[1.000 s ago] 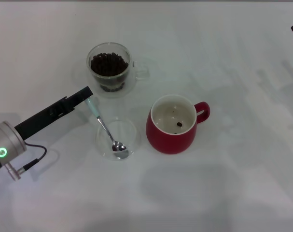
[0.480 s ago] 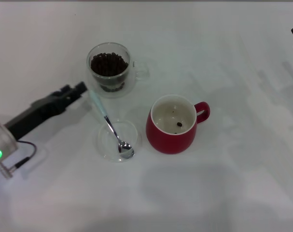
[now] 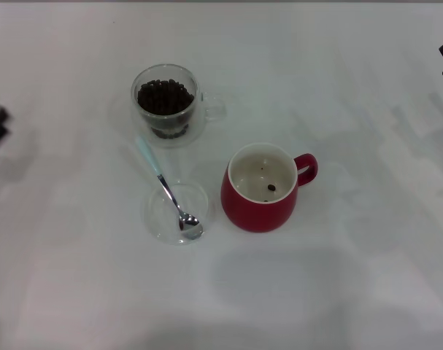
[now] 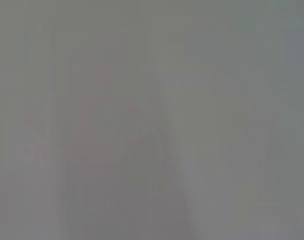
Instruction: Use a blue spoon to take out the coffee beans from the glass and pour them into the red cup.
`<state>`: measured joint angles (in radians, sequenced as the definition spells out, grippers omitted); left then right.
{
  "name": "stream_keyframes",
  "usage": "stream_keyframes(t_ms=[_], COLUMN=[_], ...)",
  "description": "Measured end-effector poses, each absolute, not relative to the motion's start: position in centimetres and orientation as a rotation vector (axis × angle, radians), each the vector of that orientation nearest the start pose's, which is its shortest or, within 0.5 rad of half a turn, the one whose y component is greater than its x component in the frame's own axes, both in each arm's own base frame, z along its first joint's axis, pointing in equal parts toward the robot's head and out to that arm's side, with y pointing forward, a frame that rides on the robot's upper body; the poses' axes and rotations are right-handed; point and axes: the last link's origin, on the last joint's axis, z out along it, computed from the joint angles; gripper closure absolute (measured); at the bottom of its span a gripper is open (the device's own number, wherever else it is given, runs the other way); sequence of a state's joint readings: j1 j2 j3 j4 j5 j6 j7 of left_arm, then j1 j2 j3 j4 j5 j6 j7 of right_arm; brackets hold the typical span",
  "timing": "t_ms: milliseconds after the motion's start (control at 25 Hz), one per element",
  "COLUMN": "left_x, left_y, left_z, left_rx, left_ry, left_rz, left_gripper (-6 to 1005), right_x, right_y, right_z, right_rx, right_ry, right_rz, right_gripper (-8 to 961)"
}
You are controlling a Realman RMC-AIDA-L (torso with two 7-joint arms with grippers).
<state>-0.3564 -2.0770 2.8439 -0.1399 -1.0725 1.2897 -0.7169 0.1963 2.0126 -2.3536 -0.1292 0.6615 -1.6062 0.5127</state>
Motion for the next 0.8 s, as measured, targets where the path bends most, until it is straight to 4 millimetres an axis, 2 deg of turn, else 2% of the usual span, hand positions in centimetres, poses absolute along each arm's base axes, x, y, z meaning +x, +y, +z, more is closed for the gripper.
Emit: stream_keyframes(t_ms=[120, 240, 560, 800], left_x=[-38.5, -38.7, -37.2, -36.9], left_y=[26.9, 26.4, 25.6, 25.4], left_z=[1.3, 1.8, -0.3, -0.7], left_rx=[-1.610, -1.564, -1.579, -1.541], left_ry=[-0.732, -0.674, -0.564, -0.530], left_rz=[-0.746, -0.722, -0.677, -0.642], left_gripper=[153, 153, 153, 153], right_x=[34.7, 34.8, 35.7, 36.8], right_y=[23.4, 23.4, 23.5, 24.3], right_z=[1.8, 1.8, 1.8, 1.9], right_rx=[-1.628, -1.629, -1.610, -1.551], right_ry=[0.566, 0.566, 0.518, 0.564], right_rz=[1.076, 1.063, 0.935, 0.850], right_gripper=[93, 93, 93, 93])
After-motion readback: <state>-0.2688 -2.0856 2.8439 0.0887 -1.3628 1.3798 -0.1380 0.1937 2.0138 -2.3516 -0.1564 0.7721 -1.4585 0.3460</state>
